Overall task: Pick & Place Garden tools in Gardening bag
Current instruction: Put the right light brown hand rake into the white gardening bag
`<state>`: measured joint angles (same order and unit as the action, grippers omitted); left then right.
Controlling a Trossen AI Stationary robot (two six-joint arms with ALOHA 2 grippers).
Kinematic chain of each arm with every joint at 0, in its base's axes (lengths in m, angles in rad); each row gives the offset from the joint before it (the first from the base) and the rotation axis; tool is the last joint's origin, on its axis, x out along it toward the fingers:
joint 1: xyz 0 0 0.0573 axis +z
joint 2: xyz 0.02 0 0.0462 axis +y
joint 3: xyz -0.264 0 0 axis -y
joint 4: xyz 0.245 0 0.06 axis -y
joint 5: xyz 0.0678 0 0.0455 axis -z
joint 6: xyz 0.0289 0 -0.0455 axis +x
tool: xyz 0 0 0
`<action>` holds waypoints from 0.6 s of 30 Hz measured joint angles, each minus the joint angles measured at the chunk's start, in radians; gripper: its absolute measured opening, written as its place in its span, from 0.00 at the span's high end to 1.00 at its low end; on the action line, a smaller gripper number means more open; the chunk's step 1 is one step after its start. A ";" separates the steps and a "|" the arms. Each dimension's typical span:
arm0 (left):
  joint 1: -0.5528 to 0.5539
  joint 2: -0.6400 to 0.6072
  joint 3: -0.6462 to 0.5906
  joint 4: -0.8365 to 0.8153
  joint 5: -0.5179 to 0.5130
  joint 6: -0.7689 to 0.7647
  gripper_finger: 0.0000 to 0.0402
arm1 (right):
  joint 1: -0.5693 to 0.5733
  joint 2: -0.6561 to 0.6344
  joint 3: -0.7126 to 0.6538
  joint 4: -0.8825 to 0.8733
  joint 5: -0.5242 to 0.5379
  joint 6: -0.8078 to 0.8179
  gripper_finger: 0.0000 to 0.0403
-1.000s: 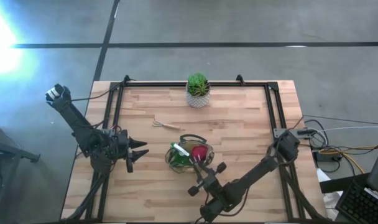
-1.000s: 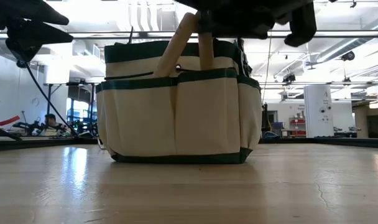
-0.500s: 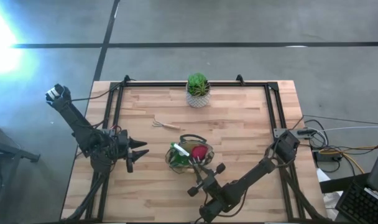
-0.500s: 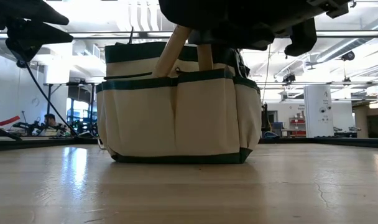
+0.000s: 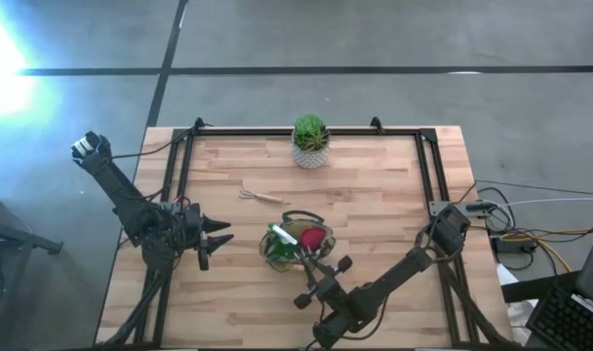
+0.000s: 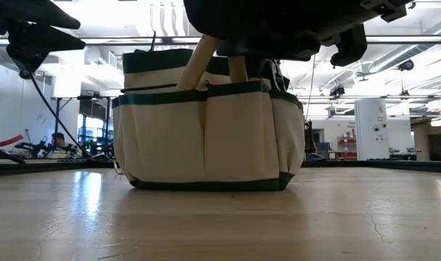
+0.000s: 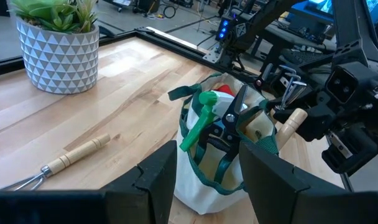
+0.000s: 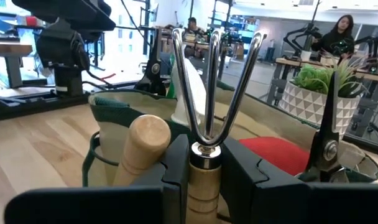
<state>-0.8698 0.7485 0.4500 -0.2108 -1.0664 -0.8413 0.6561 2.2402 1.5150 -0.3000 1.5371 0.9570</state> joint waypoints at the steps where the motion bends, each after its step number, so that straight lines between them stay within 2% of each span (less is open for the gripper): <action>1: 0.000 0.000 0.000 0.000 0.000 0.000 0.56 | 0.000 0.000 0.000 0.000 -0.001 -0.002 0.87; 12: 0.000 0.000 0.000 0.000 0.000 0.000 0.56 | 0.000 0.000 0.000 0.000 -0.024 -0.045 0.87; 18: 0.000 0.000 0.000 0.000 0.000 0.000 0.56 | 0.000 -0.001 0.000 0.000 -0.029 -0.053 0.72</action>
<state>-0.8698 0.7483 0.4500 -0.2109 -1.0664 -0.8412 0.6559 2.2395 1.5150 -0.3004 1.5081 0.9043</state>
